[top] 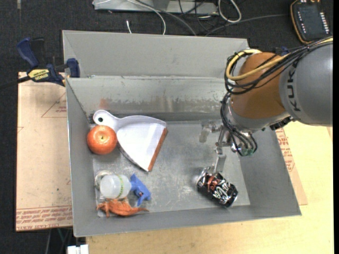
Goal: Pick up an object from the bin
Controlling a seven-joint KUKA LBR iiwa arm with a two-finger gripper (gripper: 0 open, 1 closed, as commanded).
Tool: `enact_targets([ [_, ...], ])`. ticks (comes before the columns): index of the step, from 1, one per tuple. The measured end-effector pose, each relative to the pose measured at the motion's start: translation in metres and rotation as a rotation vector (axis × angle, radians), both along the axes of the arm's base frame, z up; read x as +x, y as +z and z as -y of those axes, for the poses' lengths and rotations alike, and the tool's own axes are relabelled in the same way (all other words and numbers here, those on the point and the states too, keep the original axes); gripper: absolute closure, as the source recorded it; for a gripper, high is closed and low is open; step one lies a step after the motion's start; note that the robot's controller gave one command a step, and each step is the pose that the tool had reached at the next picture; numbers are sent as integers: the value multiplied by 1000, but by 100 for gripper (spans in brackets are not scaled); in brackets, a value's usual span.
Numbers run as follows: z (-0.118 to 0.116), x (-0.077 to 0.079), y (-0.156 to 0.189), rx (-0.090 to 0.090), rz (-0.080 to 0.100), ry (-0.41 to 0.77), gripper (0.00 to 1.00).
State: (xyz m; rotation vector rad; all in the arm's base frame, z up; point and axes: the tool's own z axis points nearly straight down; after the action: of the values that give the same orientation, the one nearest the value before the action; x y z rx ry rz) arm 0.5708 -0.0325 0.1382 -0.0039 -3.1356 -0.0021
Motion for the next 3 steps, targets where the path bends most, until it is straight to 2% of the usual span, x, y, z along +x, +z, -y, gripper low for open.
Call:
enact_targets([
  [1, 0, 2, 4, -1, 7, 2, 0],
  [2, 15, -75, -68, 0, 10, 24, 0],
  [3, 12, -78, -23, -1, 25, 150, 0],
])
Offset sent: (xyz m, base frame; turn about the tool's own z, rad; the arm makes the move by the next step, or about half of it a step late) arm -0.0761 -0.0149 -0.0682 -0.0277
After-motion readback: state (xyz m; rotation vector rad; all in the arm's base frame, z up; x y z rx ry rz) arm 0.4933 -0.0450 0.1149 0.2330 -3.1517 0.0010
